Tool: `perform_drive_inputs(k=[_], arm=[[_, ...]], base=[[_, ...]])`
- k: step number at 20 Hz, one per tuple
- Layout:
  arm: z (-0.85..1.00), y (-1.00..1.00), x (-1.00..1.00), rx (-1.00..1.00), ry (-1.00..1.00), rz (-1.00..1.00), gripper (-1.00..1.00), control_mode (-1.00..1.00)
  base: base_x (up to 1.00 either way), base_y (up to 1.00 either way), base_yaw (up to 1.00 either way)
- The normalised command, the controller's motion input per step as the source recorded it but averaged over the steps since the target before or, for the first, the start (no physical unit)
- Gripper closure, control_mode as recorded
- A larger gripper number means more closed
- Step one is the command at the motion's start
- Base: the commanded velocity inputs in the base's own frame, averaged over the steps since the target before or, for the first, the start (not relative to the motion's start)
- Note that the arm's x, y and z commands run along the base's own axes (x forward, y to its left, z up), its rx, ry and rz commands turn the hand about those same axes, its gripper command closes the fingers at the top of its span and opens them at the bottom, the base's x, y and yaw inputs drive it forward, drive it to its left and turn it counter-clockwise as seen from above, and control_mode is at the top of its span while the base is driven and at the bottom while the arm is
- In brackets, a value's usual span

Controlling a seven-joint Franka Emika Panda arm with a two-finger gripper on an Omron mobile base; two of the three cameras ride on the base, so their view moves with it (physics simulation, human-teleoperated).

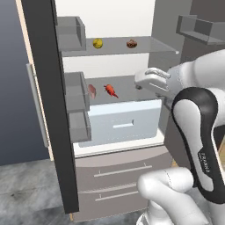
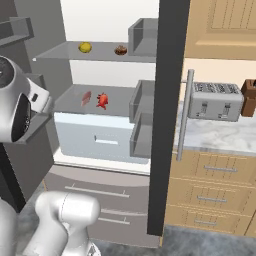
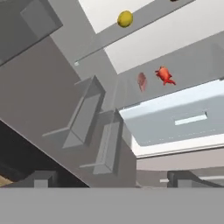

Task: Gather the lemon and mushroom from the fridge and place them on a tray on the dining counter. Then gather the steak and fish from the fridge and place them on the other tray.

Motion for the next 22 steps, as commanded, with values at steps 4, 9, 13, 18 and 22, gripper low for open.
perform_drive_inputs(k=[4,9,13,18,22], arm=[[-0.02,-0.38,0.23,-0.12,0.05,-0.25,-1.00,-1.00],[-0.29,-0.19,0.13,-0.06,0.09,-0.04,-1.00,-1.00],[-0.37,-0.20,0.08,-0.08,0.16,0.06,-1.00,-1.00],[-0.23,-0.02,0.00,-0.18,0.02,0.10,-1.00,-1.00],[-0.12,0.00,0.01,-0.07,-0.02,0.18,-1.00,-1.00]], base=[[0.00,0.00,0.00],[0.00,0.00,0.00],[0.00,0.00,0.00],[0.00,0.00,0.00],[0.00,0.00,0.00]])
